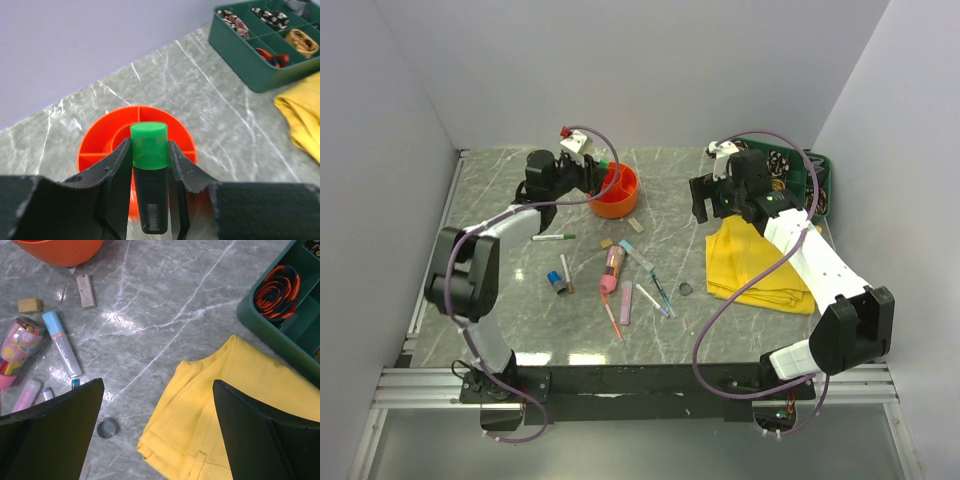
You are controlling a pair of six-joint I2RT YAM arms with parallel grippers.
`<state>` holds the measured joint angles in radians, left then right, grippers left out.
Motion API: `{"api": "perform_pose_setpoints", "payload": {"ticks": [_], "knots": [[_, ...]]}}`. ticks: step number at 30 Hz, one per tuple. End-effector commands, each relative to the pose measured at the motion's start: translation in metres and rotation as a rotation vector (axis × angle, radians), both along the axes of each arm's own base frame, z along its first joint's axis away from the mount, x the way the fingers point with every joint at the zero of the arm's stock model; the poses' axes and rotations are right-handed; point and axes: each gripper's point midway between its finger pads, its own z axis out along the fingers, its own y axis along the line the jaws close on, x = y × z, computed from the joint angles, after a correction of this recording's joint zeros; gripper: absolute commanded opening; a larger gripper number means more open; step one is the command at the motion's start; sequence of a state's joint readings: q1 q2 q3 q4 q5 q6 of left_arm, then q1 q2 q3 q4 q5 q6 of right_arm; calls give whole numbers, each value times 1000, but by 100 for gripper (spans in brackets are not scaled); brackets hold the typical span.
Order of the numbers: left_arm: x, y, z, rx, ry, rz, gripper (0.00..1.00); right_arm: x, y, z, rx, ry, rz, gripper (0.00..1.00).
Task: Sort the stationery into containers
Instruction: Place the pen in the storage box.
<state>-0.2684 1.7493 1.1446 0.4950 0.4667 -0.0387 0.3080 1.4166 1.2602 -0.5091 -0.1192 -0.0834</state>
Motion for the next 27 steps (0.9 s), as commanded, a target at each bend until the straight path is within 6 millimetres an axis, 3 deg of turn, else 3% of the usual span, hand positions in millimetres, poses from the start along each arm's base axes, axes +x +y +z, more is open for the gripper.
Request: {"api": "perform_pose_setpoints", "payload": {"ticks": [1,5,8,16,25,27], "knots": [[25,-8,79,-105,-291,-31,1,11,0,20,-10,-79,-6,98],[51,6,66,-106,-263,17,1,9,-4,18,-26,-80,-11,98],[58,14,57,-99,-259,48,1,9,-5,17,-33,-79,-14,98],[71,22,21,-113,-187,71,1,21,-3,17,-45,-73,-18,98],[85,27,2,-127,-159,101,1,30,0,17,-56,-62,-15,98],[85,29,1,-128,-154,103,8,30,2,14,-57,-58,-10,98]]}}
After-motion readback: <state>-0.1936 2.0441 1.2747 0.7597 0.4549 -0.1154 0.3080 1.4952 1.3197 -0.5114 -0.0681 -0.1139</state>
